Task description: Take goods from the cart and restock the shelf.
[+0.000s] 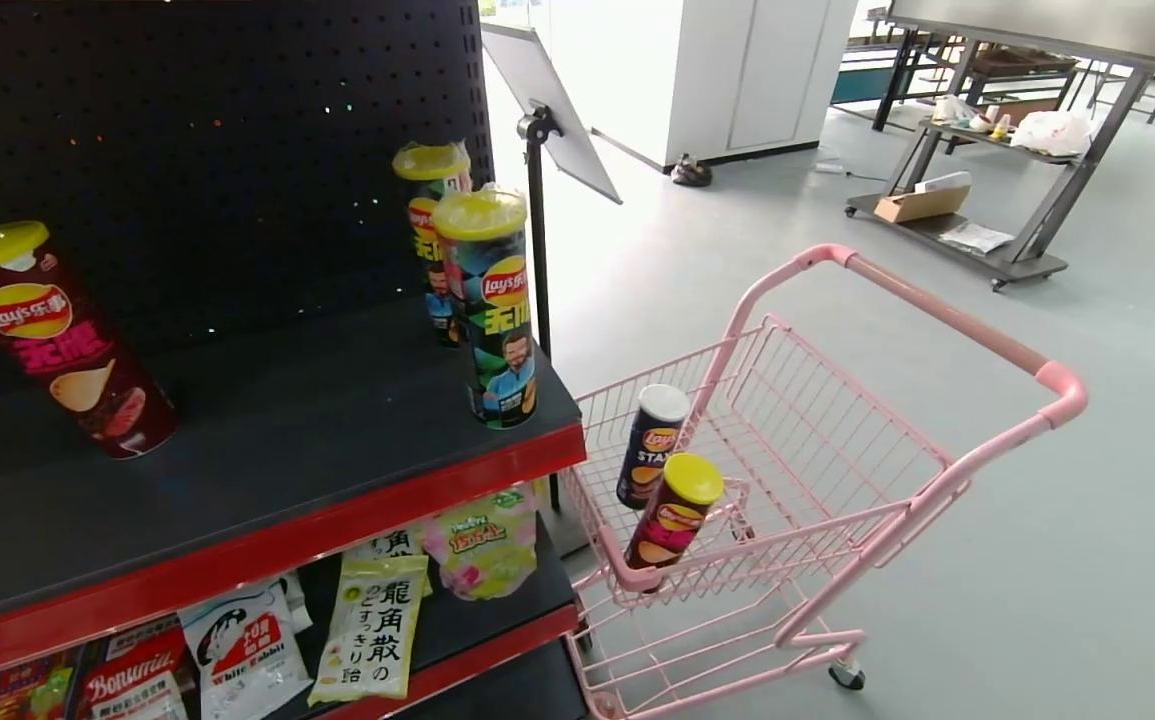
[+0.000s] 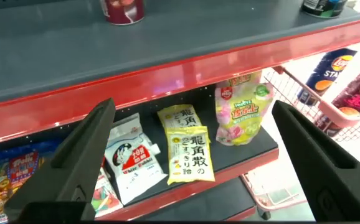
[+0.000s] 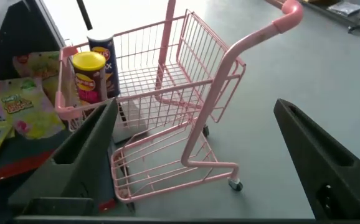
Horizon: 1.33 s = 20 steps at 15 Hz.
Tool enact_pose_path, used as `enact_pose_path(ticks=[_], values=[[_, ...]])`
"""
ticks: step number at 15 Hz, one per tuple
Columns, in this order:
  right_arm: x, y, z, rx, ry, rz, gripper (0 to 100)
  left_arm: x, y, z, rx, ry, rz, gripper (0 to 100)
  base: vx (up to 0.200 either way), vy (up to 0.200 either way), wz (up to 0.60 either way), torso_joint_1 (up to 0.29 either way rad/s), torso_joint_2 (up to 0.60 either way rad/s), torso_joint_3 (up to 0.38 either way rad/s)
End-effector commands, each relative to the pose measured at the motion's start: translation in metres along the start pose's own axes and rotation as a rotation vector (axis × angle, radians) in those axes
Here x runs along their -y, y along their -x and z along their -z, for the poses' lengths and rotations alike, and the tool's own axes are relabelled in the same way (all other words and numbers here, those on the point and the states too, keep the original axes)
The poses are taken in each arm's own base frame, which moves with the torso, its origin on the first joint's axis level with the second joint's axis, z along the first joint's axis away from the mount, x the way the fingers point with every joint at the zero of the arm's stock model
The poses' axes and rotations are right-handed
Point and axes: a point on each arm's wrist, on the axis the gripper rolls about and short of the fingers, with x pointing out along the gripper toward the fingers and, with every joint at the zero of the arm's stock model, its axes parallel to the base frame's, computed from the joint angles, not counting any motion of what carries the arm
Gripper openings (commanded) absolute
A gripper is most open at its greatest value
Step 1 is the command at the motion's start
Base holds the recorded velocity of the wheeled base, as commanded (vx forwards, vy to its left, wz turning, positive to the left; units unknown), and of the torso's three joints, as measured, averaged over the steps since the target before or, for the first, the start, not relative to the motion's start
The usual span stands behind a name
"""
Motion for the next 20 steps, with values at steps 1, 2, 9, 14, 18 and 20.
enact_pose_path(ticks=[1, 2, 9, 14, 18, 20], values=[[0.0000, -0.0001, 0.0000, -0.002, 0.000, -0.001, 100, 0.0000, -0.0001, 0.0001, -0.002, 0.000, 0.000, 100, 0.000, 0.000, 0.00, -0.105, 0.27, 0.149], [0.0000, -0.0001, 0.0000, -0.002, -0.002, -0.001, 100, 0.0000, -0.0001, 0.0001, -0.002, 0.000, 0.001, 100, 0.000, 0.000, 0.00, -0.119, 0.32, 0.198], [0.0000, -0.0001, 0.0000, -0.002, -0.003, -0.001, 100, 0.0000, -0.0001, 0.0001, -0.002, 0.000, 0.000, 100, 0.000, 0.000, 0.00, -0.147, 0.40, 0.248], [0.0000, -0.0001, 0.0000, -0.002, -0.003, -0.001, 100, 0.0000, -0.0001, 0.0001, -0.002, 0.000, 0.000, 100, 0.000, 0.000, 0.00, -0.176, 0.54, 0.362], [0.0000, -0.0001, 0.0000, -0.002, -0.002, -0.001, 100, 0.0000, -0.0001, 0.0001, -0.002, 0.000, 0.000, 100, 0.000, 0.000, 0.00, -0.149, 0.52, 0.375], [0.0000, -0.0001, 0.0000, -0.002, 0.000, -0.002, 100, 0.0000, -0.0001, 0.0001, -0.002, 0.000, 0.000, 100, 0.000, 0.000, 0.00, -0.107, 0.50, 0.378]])
